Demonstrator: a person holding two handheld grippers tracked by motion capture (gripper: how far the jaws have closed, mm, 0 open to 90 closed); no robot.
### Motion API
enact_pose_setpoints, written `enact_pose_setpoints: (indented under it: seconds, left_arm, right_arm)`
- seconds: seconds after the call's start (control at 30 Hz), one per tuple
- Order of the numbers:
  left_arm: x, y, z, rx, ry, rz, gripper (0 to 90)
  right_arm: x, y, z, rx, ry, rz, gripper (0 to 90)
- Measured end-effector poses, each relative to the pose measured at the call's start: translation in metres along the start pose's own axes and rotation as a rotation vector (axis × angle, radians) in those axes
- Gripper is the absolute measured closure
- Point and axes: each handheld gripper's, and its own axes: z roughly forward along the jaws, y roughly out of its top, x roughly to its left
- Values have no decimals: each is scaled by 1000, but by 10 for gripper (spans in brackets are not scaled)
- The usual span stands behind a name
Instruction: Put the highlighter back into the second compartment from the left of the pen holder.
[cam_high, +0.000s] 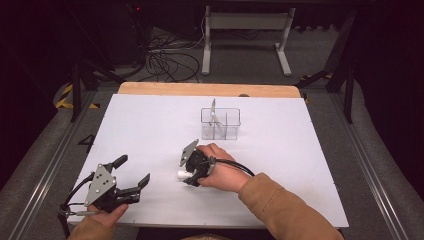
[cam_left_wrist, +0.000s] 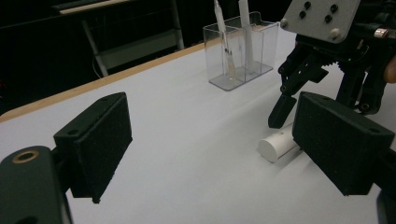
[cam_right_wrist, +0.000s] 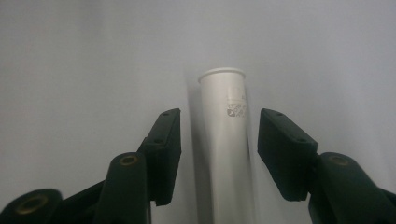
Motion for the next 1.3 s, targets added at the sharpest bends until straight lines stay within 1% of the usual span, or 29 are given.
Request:
enact_pose_setpoints:
  seconds: [0.1,0.17,0.2,0.23,0.33,0.4,0.43,0.63,0.93,1.2,1.3]
  left_arm:
    - [0,0,0,-1,1,0,128]
    - [0,0,0,-1,1,0,128]
    - [0,0,0,-1,1,1,128]
    - [0,0,0,0,1,1,128]
    - [0,0,0,0,0,2,128]
    - [0,0,0,0,0,2,128]
    - [0,0,0,0,0,2,128]
    - [-1,0,0,1,-1,1,127]
    - [-1,0,0,0,-1,2,127]
    - [0,0,0,-2,1,0,127]
    - [0,0,0,-2,1,-2,128]
  right_arm:
    - [0,0,4,2,-1,-8,538]
    - [0,1,5,15,5,-5,562]
    - [-1,1,6,13,-1,-14,576]
    - [0,1,5,21,1,-7,586]
    - [-2,1,6,28,-3,-23,647]
    - [-2,1,8,35,0,-23,667]
    - [-3,1,7,39,8,-17,670]
    - [-2,2,8,38,-6,-37,673]
    - [-1,2,8,42,-13,-49,675]
    - [1,3,6,43,-18,-47,676]
    - [2,5,1,34,-24,-42,677]
